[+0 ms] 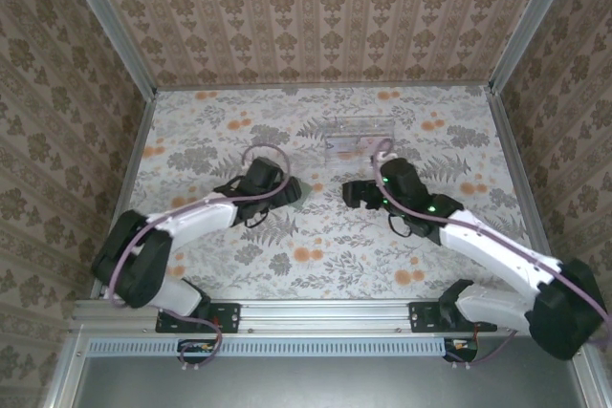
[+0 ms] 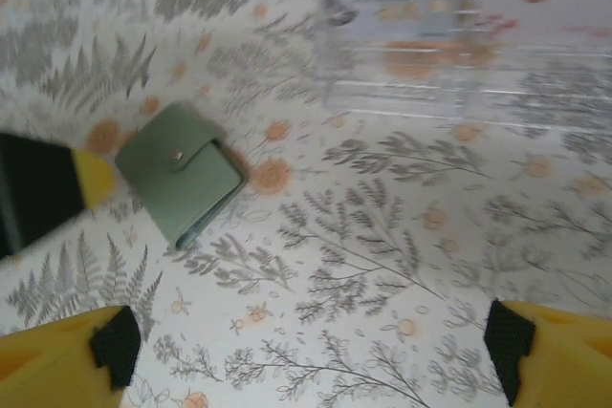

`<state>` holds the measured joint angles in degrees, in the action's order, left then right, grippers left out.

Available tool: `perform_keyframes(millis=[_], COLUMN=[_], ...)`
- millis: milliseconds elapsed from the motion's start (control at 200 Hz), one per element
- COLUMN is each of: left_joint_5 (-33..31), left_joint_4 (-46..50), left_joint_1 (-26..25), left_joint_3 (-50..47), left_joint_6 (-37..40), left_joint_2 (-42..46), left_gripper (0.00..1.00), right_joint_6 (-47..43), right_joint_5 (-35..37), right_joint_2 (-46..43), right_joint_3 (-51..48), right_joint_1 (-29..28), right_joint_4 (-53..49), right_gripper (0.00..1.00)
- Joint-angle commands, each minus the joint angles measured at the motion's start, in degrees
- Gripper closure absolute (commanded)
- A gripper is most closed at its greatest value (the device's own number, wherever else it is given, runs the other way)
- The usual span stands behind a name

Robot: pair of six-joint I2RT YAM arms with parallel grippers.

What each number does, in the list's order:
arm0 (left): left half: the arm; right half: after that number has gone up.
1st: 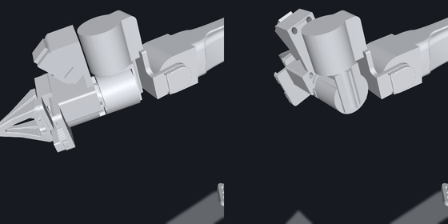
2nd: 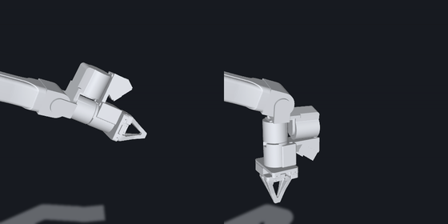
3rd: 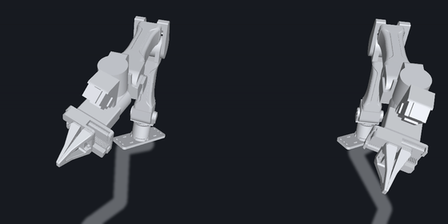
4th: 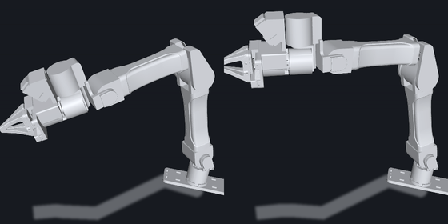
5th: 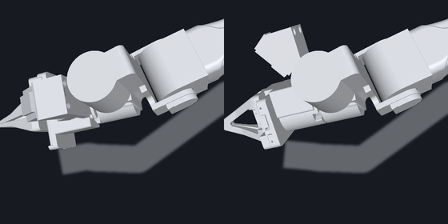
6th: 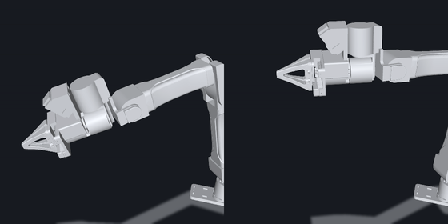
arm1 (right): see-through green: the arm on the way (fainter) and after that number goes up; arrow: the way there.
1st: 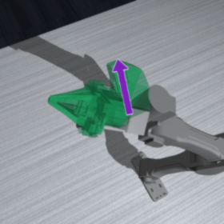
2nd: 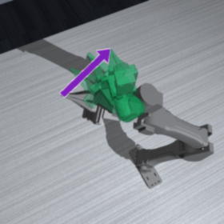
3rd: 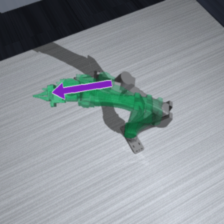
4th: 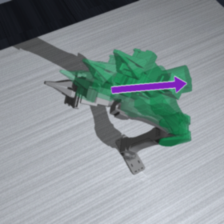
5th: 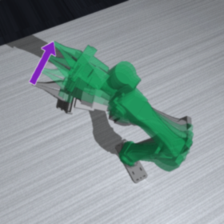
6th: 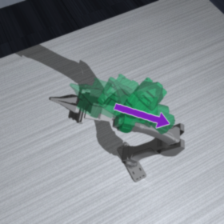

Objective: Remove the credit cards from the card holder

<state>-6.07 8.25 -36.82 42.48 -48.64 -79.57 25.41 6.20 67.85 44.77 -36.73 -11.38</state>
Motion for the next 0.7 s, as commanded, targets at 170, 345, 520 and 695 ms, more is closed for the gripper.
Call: perform_keyframes(millis=[170,345,520,695], left_joint_5=[-10.8,-10.2,-11.6,-11.9], left_joint_4=[17.4,20.9,25.2,26.7], left_joint_1=[5.7,7.4,8.0,8.5], left_joint_3=[-5.7,-10.1,-12.2,-12.4], left_joint_6=[0.1,1.0,0.6,0.8], left_joint_2=[23.0,36.5,45.2,47.3], left_gripper=[0.0,0.0,0.0,0.0], right_joint_6=[-11.4,-16.5,-19.7,-22.1], right_joint_5=[5.8,6.5,6.6,9.6], right_joint_2=[26.7,43.0,52.0,56.5], right_joint_3=[23.8,38.2,46.9,51.5], right_joint_1=[-9.6,-12.2,-12.3,-12.1], right_joint_4=[-5.0,-9.2,-11.6,-13.9], right_gripper=[0.36,0.48,0.55,0.57])
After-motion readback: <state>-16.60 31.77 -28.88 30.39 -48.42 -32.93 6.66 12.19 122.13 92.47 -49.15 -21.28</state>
